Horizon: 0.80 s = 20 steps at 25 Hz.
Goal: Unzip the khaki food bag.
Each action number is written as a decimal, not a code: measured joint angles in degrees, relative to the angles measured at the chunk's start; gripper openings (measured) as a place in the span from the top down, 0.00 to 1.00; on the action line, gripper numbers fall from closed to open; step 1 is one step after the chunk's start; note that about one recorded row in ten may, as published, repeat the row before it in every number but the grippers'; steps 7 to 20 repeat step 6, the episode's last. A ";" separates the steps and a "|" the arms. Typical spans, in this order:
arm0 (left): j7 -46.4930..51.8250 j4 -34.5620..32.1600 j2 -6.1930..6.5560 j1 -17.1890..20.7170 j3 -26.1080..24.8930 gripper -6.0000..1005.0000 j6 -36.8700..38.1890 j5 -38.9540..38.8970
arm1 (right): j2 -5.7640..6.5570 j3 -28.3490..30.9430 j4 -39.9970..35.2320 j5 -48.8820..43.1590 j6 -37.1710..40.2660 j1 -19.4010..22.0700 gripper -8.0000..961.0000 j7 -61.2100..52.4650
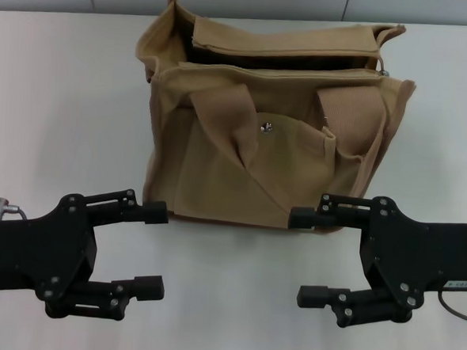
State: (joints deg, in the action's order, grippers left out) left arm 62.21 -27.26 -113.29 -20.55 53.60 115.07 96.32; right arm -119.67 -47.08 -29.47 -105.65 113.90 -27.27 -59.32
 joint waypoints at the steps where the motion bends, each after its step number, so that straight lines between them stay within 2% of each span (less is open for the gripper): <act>1: -0.02 -0.05 0.02 -0.20 0.04 0.18 -0.02 0.07 | -0.04 0.17 0.23 0.03 -0.06 -0.14 0.18 0.05; 20: -0.13 -0.89 -0.04 -0.62 0.07 0.18 -0.12 0.19 | 0.06 0.53 1.35 1.15 -0.20 -0.61 0.18 1.62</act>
